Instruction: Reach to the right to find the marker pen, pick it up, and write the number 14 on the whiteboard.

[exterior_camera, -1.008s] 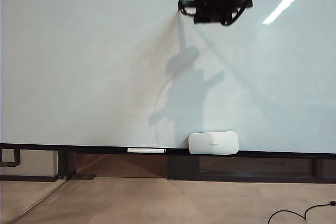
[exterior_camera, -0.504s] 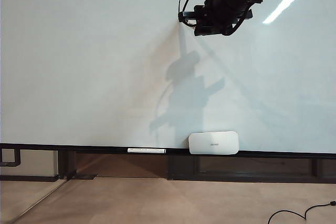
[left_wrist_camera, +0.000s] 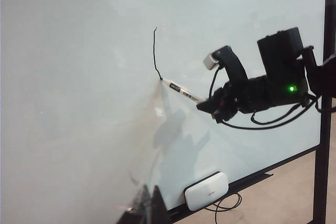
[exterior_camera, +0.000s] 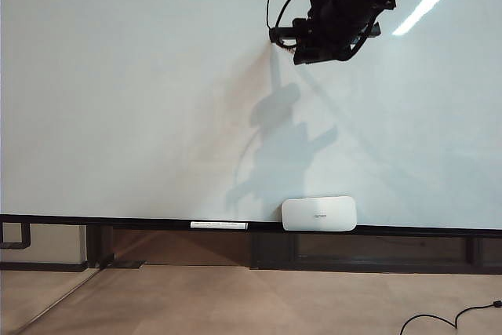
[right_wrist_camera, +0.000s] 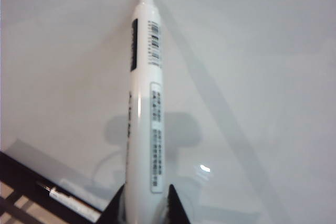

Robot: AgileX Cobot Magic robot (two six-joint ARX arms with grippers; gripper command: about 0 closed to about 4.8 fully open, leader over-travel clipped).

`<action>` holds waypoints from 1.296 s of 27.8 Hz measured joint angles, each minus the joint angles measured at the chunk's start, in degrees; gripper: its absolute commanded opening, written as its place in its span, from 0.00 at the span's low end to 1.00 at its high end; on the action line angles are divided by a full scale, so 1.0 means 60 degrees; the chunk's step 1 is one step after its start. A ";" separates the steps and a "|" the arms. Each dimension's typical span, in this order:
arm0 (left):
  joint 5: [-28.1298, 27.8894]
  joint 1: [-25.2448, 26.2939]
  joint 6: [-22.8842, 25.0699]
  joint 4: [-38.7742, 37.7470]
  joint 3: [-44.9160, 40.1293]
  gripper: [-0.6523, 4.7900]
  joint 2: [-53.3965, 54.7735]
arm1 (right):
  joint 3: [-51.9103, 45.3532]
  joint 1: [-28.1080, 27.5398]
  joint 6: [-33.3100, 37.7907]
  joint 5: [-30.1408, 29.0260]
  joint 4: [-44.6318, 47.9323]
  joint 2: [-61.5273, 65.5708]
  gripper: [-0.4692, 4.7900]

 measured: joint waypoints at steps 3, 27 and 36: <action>0.0000 0.0000 0.0000 -0.0004 0.0000 0.11 0.0000 | -0.0062 -0.0007 0.0004 0.0000 -0.0142 0.0007 0.09; -0.0025 0.0011 0.0000 -0.0375 0.0029 0.11 0.0004 | -0.1005 0.0135 -0.0222 0.0138 0.0736 -0.2353 0.09; -0.0025 0.0011 0.0000 -0.0372 0.0029 0.11 0.0000 | -0.0390 0.0011 -0.0474 0.0186 0.0790 -0.1800 0.09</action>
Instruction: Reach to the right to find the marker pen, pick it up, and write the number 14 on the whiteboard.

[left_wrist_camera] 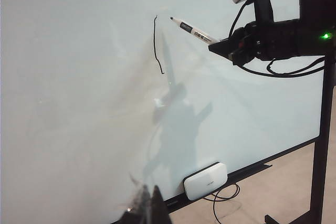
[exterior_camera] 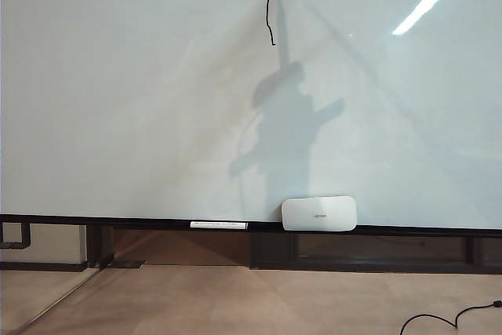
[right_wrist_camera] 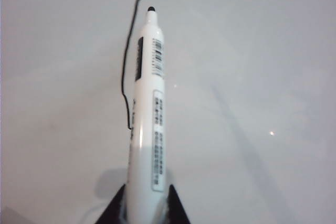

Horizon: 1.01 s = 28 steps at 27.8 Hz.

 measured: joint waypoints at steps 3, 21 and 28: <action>0.0004 0.0000 0.0000 -0.0007 0.0004 0.11 0.0000 | 0.0004 -0.0066 -0.0007 0.0138 0.0004 -0.0004 0.09; 0.0004 0.0000 0.0000 -0.0018 0.0000 0.11 0.0000 | 0.0073 -0.0339 -0.0025 0.0040 0.0237 0.0033 0.09; 0.0007 0.0000 0.0000 -0.0040 0.0000 0.11 0.0000 | 0.0124 -0.0339 -0.0025 0.0018 0.0302 0.0211 0.09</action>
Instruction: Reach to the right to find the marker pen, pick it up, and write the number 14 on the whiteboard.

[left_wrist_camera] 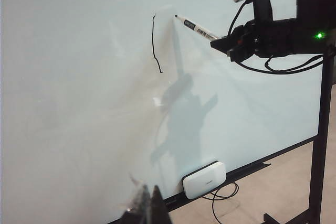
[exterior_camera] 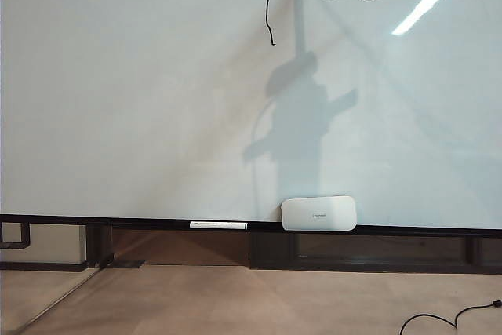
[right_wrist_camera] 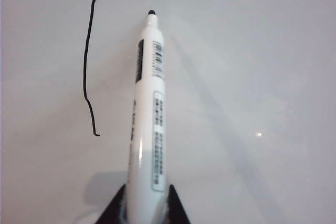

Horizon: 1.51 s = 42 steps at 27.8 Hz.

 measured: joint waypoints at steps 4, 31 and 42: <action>0.0000 0.0000 0.0000 -0.0025 0.0004 0.11 0.0000 | 0.0040 0.0000 0.0000 0.0000 0.0040 0.0047 0.09; -0.0007 0.0000 0.0000 -0.0025 0.0004 0.11 0.0004 | 0.0076 -0.0011 0.0000 0.0004 0.0495 0.0270 0.09; -0.0007 0.0000 0.0000 -0.0025 0.0007 0.11 0.0004 | 0.0204 -0.0004 -0.0004 0.0124 0.0488 0.0525 0.09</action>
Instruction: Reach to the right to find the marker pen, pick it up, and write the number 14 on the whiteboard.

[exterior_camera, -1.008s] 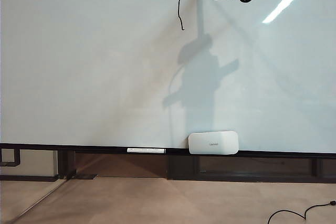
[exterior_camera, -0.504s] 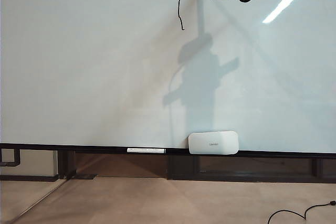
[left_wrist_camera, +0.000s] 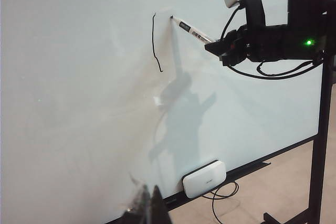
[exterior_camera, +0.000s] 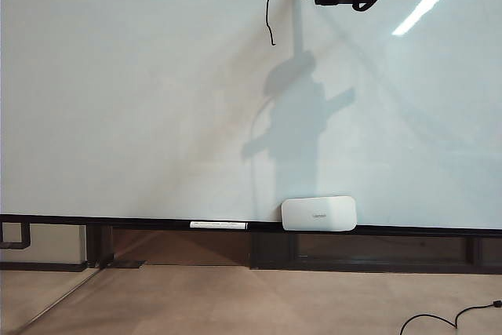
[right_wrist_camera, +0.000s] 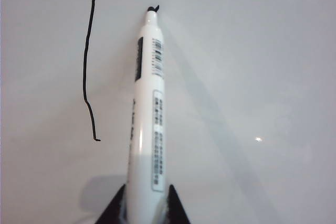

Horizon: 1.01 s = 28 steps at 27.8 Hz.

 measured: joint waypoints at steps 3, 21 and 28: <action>0.0000 0.0000 0.0000 0.0000 0.0000 0.11 0.0000 | 0.0000 -0.0011 -0.0004 0.0022 -0.0007 0.0007 0.09; 0.0000 0.0000 0.0000 0.0044 0.0000 0.11 0.0000 | 0.0011 -0.0033 0.0288 0.0025 -0.1228 0.0004 0.09; 0.0000 0.0000 0.0000 0.0073 0.0000 0.11 -0.0004 | 0.0011 -0.0033 0.0328 0.0025 -0.1603 0.0004 0.09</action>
